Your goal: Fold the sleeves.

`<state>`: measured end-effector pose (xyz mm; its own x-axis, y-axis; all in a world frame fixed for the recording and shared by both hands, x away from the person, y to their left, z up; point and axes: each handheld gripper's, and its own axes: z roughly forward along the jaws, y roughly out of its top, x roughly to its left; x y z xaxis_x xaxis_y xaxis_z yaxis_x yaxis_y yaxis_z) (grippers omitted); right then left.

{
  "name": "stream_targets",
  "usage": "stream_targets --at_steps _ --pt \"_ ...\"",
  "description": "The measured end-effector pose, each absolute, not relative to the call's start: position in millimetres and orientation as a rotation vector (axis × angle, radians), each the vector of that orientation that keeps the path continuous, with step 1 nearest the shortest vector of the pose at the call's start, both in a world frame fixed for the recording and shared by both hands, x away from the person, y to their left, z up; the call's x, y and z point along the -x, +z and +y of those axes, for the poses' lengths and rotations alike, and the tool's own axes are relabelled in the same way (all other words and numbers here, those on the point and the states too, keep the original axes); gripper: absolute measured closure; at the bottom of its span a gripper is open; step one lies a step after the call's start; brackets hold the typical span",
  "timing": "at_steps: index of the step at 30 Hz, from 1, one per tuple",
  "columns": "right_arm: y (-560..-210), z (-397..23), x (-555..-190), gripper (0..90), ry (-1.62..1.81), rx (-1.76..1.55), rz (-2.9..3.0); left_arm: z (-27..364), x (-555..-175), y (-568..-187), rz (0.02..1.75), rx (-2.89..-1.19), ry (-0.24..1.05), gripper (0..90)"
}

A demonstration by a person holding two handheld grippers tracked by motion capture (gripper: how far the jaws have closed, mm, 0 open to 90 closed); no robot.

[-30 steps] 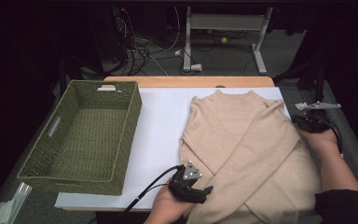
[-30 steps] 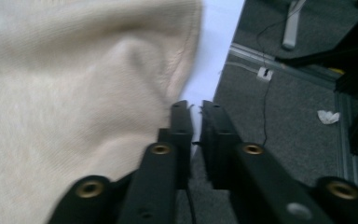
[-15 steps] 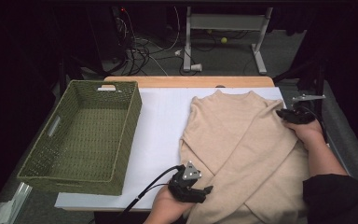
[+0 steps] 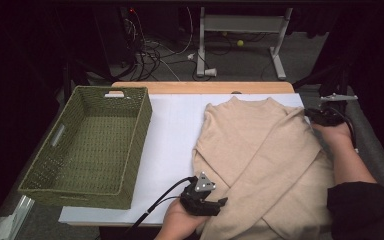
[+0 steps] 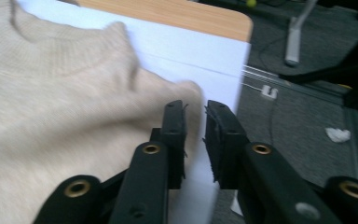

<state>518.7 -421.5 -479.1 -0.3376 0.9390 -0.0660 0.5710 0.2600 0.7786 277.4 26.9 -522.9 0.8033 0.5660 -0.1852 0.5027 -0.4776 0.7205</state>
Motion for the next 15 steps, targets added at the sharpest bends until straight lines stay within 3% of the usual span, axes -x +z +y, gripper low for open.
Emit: stream_targets --at_steps 2,8,15 --pt "-480.8 -413.4 -526.3 69.5 0.890 -1.358 2.017 27.3 -277.7 -523.0 0.787 -2.164 0.093 33.8" --pt "-490.7 -397.7 -552.7 85.3 0.798 -1.373 2.052 26.8 -277.4 -522.9 0.789 -2.166 0.100 33.8" --pt "-497.6 -405.4 -566.5 90.0 0.794 -1.390 2.036 27.4 -277.8 -522.8 0.806 -2.159 0.097 33.9"
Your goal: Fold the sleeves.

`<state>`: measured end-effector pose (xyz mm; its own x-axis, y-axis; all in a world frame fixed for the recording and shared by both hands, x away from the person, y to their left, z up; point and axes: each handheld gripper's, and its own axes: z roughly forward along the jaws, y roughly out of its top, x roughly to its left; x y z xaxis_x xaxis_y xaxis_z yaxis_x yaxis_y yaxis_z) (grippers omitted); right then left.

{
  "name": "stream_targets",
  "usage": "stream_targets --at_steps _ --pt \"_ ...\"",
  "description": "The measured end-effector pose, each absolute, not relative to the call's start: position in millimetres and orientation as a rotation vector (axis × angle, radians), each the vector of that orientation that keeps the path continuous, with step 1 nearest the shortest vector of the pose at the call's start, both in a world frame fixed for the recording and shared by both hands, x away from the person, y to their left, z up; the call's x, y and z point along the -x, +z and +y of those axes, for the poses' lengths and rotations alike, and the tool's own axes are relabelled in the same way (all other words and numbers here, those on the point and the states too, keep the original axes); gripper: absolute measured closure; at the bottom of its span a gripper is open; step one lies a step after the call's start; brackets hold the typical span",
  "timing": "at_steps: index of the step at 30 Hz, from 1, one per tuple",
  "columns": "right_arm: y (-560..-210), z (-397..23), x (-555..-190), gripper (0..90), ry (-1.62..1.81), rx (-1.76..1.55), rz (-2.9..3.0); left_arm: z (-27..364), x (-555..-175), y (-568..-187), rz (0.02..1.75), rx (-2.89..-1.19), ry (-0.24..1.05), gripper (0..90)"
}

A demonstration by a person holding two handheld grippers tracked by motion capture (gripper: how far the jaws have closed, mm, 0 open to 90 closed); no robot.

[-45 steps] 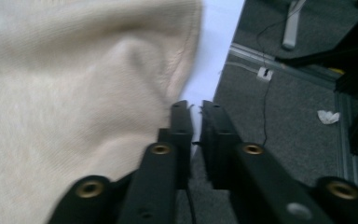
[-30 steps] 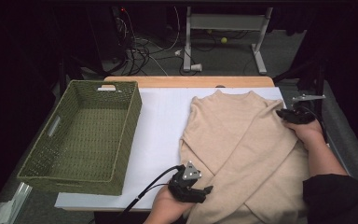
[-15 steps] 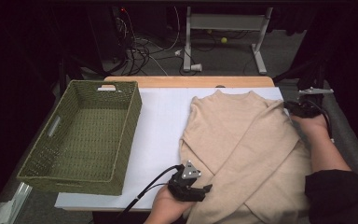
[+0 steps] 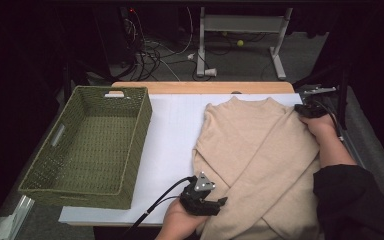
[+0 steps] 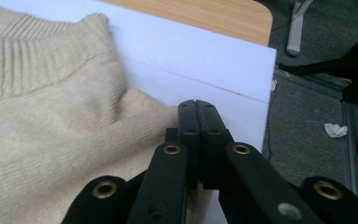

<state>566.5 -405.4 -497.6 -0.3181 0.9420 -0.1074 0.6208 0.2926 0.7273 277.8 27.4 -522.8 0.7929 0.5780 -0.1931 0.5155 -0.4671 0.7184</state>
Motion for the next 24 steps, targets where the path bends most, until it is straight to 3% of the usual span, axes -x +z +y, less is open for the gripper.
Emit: stream_targets --at_steps 3,7,9,11,20,24 --pt "-488.2 -409.2 -553.9 85.0 0.816 -1.358 2.019 29.5 -278.6 -521.9 0.812 -2.156 0.085 33.7" --pt "-475.1 -418.1 -524.5 82.1 0.903 -1.323 1.998 39.8 -279.6 -519.7 0.890 -2.148 0.163 33.5" --pt "-471.0 -425.0 -501.0 81.2 0.941 -1.309 1.985 51.2 -284.4 -520.2 0.959 -2.104 0.131 33.5" --pt "-469.0 -432.3 -473.8 78.7 0.935 -1.295 1.987 55.8 -286.4 -518.1 0.978 -2.138 0.194 32.9" --pt "-480.2 -448.6 -370.0 69.5 0.943 -1.367 1.942 64.8 -284.1 -517.6 0.919 -2.252 0.281 29.8" --pt "-493.1 -445.7 -325.8 65.3 0.936 -1.415 1.931 75.5 -278.6 -522.1 0.919 -2.218 0.283 27.1"
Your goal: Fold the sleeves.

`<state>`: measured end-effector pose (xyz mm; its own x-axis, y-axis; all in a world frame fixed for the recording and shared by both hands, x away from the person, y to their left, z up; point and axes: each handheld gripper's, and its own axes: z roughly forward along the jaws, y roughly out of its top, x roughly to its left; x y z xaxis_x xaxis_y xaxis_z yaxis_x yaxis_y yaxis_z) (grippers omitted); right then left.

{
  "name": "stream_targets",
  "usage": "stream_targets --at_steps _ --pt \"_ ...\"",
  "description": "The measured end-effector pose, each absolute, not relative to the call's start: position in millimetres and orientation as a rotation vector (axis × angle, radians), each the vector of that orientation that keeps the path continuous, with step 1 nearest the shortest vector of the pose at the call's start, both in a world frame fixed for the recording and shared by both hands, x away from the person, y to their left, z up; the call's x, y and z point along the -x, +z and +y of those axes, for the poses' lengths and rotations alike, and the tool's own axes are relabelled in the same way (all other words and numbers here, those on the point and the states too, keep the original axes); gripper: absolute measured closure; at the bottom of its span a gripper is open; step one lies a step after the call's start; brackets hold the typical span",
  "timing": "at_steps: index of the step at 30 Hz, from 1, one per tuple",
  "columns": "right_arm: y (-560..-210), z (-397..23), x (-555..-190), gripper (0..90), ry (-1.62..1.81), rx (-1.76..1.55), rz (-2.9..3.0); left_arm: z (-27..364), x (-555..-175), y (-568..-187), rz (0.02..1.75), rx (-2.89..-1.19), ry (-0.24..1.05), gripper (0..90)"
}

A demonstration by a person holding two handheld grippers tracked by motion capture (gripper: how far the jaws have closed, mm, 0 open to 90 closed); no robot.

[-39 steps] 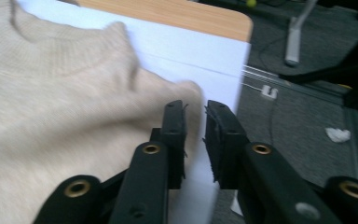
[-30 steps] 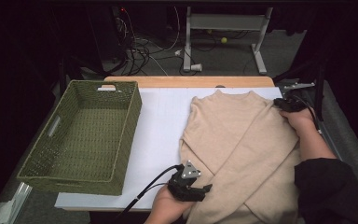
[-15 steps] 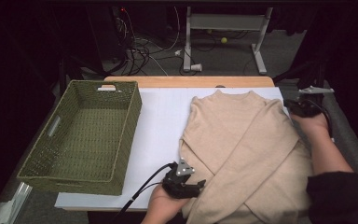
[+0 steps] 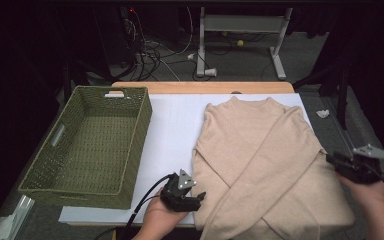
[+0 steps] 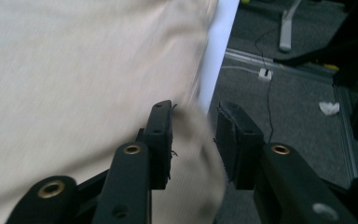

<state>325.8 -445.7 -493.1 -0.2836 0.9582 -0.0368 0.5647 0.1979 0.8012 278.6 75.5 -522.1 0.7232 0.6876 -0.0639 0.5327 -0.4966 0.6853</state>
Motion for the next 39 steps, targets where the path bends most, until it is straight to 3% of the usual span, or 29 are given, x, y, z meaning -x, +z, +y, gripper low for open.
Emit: stream_targets --at_steps 2,7,14,15,16,17,31,39 --pt "-496.3 -445.2 -315.9 64.4 0.933 -1.425 1.927 79.1 -277.6 -522.3 0.951 -2.216 0.265 19.6" --pt "-506.1 -442.2 -272.1 60.1 0.914 -1.456 1.912 76.2 -274.1 -521.6 0.961 -2.232 0.264 20.1" --pt "-510.3 -440.0 -234.5 54.2 0.901 -1.464 1.902 72.5 -267.2 -519.9 0.887 -2.228 0.219 51.7" --pt "-511.0 -439.5 -232.4 53.8 0.901 -1.465 1.905 72.2 -266.2 -520.2 0.867 -2.224 0.198 59.0" --pt "-511.8 -439.1 -231.4 53.5 0.894 -1.460 1.910 71.3 -265.0 -520.5 0.843 -2.221 0.171 74.0" --pt "-512.5 -439.2 -231.0 53.2 0.891 -1.460 1.914 69.4 -262.7 -520.4 0.828 -2.227 0.201 80.3" --pt "-506.2 -429.3 -216.9 50.3 0.929 -1.441 1.893 109.3 -254.3 -505.5 0.877 -2.114 0.224 83.1" --pt "-509.2 -435.5 -214.3 43.0 0.949 -1.488 1.879 128.8 -256.2 -503.4 0.928 -2.074 0.230 83.2"
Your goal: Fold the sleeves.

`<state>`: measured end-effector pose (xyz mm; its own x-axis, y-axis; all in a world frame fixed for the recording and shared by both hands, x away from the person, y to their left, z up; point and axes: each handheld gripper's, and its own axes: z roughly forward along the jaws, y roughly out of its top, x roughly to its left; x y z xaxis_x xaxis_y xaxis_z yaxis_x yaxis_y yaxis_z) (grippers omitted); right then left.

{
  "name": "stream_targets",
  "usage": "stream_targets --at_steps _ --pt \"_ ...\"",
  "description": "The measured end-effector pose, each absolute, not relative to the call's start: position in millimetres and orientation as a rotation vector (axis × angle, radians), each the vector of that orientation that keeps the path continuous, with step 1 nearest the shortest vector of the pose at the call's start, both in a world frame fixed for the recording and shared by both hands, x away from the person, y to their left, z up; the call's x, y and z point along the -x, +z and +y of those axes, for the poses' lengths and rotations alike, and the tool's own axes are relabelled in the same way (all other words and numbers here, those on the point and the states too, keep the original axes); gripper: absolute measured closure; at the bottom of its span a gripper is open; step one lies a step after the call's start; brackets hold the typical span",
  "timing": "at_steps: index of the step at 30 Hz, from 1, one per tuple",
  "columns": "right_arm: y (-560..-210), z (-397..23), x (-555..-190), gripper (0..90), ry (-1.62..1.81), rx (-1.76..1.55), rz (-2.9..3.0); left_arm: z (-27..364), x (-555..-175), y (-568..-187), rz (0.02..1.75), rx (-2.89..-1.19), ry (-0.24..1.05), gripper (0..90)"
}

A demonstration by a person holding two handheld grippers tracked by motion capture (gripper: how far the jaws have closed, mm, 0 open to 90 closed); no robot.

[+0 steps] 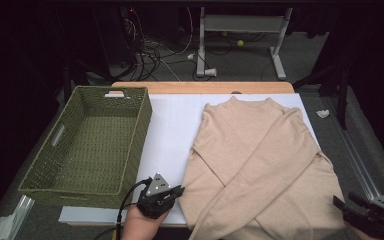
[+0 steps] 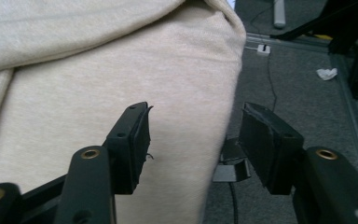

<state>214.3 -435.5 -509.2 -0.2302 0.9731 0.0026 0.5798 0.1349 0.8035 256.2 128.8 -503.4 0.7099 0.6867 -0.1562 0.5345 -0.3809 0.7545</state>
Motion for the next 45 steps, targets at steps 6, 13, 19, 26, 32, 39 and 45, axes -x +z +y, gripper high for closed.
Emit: stream_targets --at_steps 6,13,19,26,32,39,45 --pt "-512.3 -431.0 -211.7 40.5 0.938 -1.494 1.907 147.1 -256.3 -503.8 0.983 -2.052 0.263 83.1" --pt "-516.9 -425.9 -210.2 39.6 0.927 -1.498 1.938 133.4 -251.1 -515.9 0.967 -2.053 0.193 64.5" --pt "-517.2 -420.1 -213.5 36.8 0.909 -1.487 1.929 117.0 -236.9 -529.3 0.938 -2.138 0.291 41.4" --pt "-518.0 -410.7 -212.4 42.5 0.934 -1.441 1.968 112.8 -231.6 -530.3 0.890 -2.129 0.263 72.0" --pt "-518.0 -405.4 -222.5 64.7 0.946 -1.443 1.968 112.7 -236.6 -528.6 0.861 -2.144 0.222 78.3" --pt "-516.6 -400.8 -216.3 84.2 0.939 -1.364 2.005 118.3 -236.0 -524.7 0.877 -2.134 0.206 79.4" --pt "-515.9 -406.7 -201.3 84.5 0.950 -1.364 2.001 128.6 -228.8 -527.8 0.905 -2.107 0.177 79.4"
